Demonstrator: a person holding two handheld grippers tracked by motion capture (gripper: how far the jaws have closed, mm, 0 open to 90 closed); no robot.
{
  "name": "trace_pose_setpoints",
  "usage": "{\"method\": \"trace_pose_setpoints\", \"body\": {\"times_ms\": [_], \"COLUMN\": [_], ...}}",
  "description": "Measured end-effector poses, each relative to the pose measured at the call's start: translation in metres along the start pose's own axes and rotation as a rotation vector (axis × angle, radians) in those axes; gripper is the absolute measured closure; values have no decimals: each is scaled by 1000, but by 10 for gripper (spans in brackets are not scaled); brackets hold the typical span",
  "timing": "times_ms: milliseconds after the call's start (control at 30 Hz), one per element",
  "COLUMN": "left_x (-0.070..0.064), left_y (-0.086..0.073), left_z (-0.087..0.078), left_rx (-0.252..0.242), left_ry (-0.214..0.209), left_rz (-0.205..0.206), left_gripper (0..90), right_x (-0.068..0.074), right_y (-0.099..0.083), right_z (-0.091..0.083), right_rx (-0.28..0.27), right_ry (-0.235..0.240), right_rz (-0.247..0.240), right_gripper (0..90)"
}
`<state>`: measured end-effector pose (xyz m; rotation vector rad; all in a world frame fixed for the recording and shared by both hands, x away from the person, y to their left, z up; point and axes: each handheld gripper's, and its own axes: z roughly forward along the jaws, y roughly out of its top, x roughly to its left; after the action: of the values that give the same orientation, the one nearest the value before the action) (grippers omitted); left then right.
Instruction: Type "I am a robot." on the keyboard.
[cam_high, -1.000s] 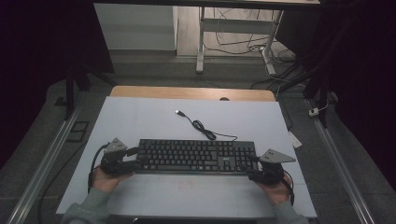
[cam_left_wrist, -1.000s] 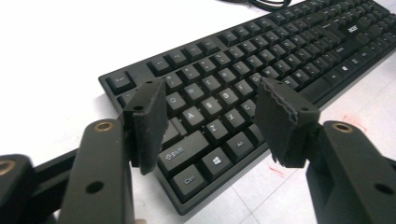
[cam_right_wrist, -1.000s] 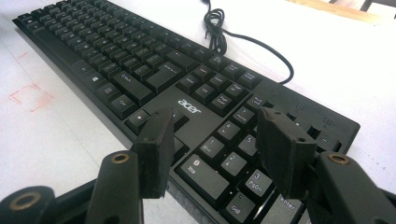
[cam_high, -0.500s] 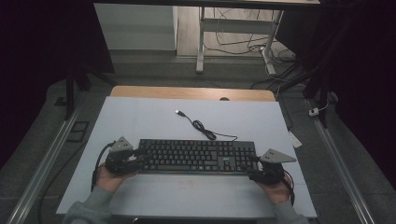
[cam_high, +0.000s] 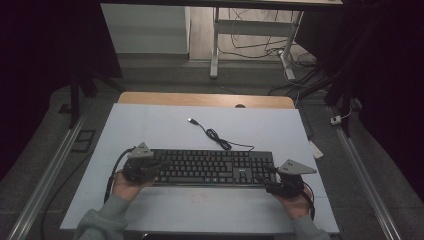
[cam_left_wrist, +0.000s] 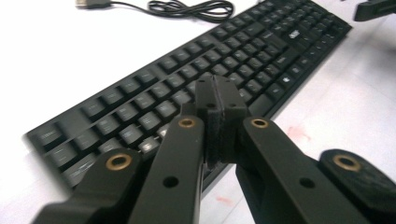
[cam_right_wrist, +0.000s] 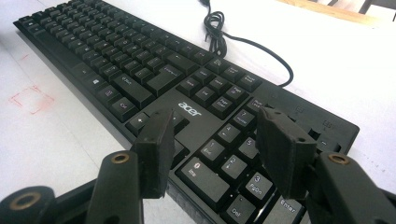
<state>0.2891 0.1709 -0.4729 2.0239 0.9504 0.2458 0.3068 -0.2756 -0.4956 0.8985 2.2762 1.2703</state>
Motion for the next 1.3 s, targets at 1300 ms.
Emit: {"method": "trace_pose_setpoints", "body": {"times_ms": [1300], "left_x": [-21], "left_y": [-8], "left_z": [61], "left_rx": [213], "left_ry": [-7], "left_rz": [102], "left_gripper": [889], "right_x": [2], "right_y": [-2], "right_z": [4], "right_rx": [30], "right_ry": [-3], "right_rz": [-23], "right_gripper": [472]}}
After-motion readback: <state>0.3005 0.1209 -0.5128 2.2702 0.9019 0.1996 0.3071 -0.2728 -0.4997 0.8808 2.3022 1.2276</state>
